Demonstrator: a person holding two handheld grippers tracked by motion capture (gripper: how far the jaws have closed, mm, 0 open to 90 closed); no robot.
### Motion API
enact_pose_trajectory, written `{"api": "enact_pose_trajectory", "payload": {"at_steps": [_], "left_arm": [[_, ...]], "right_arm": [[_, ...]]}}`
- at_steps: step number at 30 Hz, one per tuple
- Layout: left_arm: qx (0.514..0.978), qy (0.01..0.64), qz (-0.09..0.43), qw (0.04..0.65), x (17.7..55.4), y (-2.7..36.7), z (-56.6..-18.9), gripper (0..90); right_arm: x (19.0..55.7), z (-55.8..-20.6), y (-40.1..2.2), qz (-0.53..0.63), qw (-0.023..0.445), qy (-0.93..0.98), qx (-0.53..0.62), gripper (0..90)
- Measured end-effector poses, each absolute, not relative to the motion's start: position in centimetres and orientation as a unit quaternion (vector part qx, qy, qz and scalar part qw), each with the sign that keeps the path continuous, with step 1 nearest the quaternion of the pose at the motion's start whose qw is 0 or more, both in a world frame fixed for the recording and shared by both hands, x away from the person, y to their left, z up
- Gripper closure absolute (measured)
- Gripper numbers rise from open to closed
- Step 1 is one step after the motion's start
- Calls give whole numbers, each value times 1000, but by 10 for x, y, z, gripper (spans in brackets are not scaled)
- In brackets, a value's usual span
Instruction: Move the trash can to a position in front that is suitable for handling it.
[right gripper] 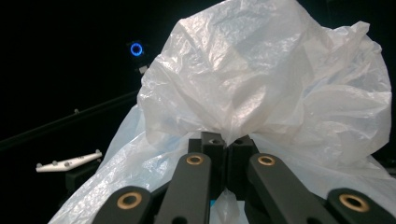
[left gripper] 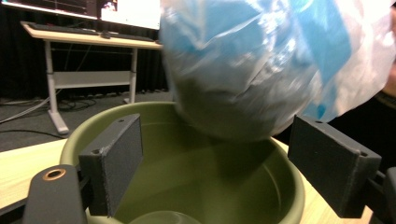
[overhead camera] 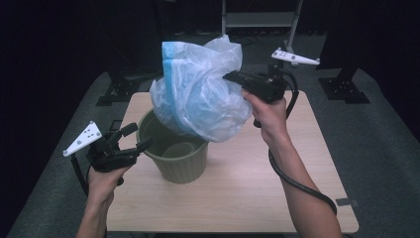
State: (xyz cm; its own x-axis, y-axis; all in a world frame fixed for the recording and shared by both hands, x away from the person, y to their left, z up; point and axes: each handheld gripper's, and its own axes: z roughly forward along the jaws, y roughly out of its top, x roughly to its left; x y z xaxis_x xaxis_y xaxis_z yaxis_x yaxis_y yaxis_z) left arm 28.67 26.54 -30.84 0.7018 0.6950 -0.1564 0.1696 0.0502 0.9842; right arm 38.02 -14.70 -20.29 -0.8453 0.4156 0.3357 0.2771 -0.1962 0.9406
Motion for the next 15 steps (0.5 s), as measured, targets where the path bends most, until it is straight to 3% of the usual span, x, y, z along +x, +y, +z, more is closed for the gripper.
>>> {"api": "enact_pose_trajectory", "payload": {"at_steps": [11,15], "left_arm": [[655,340,218,639,287,272,-317,167],[648,352,221,638,287,275,-321,116]], "right_arm": [[371,-187,-177,731,81,616,283,892],[371,-189,-186,728,89,613,292,892]]}}
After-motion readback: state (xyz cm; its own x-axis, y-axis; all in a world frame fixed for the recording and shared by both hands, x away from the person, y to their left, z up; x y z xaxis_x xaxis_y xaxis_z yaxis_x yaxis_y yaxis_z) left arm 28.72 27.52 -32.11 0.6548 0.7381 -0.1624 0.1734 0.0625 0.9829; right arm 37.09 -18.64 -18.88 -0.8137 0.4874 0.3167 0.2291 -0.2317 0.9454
